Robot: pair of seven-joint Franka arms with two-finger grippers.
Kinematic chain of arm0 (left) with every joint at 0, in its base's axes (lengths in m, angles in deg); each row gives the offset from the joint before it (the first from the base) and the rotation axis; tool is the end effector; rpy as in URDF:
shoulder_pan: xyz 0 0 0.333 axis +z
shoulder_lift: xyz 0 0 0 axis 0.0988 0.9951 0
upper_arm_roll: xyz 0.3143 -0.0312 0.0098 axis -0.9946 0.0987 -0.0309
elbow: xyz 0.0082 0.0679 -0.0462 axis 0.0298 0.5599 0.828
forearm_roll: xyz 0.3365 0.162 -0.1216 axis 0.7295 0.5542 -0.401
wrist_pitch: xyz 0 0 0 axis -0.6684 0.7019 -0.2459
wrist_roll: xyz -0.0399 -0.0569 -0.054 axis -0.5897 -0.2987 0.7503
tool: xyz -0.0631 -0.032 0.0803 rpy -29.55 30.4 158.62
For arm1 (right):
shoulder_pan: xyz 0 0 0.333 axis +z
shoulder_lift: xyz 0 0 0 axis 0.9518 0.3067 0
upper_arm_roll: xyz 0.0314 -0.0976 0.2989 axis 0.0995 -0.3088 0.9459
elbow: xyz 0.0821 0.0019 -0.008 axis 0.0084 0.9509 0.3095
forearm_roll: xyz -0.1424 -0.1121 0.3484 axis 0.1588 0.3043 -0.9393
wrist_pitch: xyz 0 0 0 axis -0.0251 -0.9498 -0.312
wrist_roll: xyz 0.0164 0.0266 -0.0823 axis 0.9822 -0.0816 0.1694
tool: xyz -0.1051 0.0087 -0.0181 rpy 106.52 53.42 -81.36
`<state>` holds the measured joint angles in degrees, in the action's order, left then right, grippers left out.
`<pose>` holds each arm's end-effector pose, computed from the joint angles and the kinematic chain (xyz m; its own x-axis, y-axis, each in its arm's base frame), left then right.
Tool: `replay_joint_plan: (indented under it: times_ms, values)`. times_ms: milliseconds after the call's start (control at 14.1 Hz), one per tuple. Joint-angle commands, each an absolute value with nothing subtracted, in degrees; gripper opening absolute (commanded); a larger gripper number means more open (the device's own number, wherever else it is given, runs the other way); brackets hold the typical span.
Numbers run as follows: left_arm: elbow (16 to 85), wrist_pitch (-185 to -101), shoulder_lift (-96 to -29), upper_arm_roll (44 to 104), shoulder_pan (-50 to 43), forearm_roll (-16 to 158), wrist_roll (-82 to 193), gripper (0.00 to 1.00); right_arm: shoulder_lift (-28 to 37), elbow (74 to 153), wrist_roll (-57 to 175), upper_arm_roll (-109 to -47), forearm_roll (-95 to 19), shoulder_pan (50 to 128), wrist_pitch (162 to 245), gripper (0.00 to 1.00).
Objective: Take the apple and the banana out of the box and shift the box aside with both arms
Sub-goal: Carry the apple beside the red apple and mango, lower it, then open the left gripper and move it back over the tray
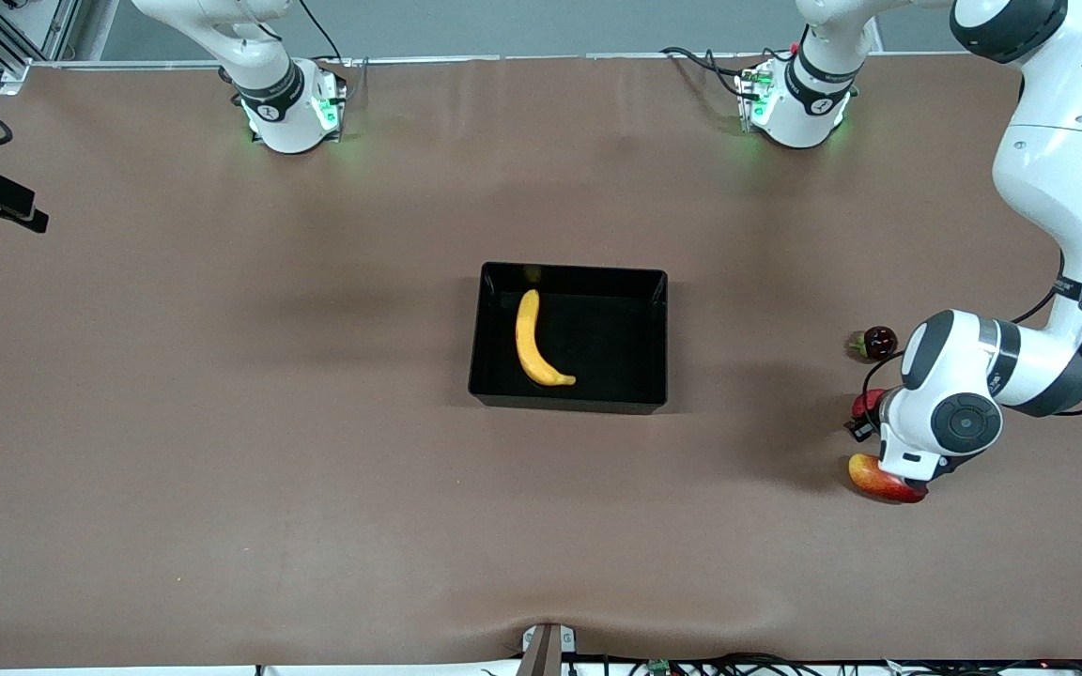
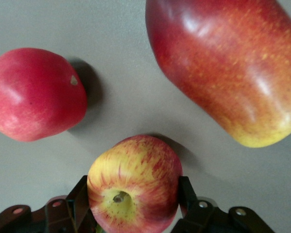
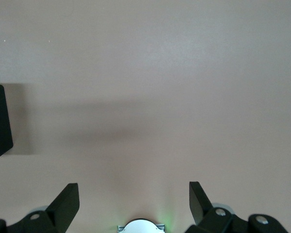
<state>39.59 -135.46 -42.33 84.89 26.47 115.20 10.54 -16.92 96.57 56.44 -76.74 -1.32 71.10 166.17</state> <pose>0.6702 -0.0091 0.1976 0.8507 0.5157 -0.1019 0.4615 -0.8254 -0.3252 0.5405 -0.0478 0.6543 0.9936 -0.0449 -0.1035 -0.0460 -0.9989 -0.0082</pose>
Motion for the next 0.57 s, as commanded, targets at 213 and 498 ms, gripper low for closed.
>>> replay_joint_plan:
  times_ms: [213, 498]
  values:
    - [42.5, -135.1, -44.0, 85.6, 27.6, 116.5, 10.4, 1.0, -17.1, 96.6, 57.0, -76.3, -1.8, 70.5, 166.2, 1.0]
    - [41.7, -129.8, -51.3, 90.3, 27.5, 114.7, 11.1, 1.0, -17.1, 96.6, 57.0, -76.3, -1.8, 70.4, 166.2, 1.0]
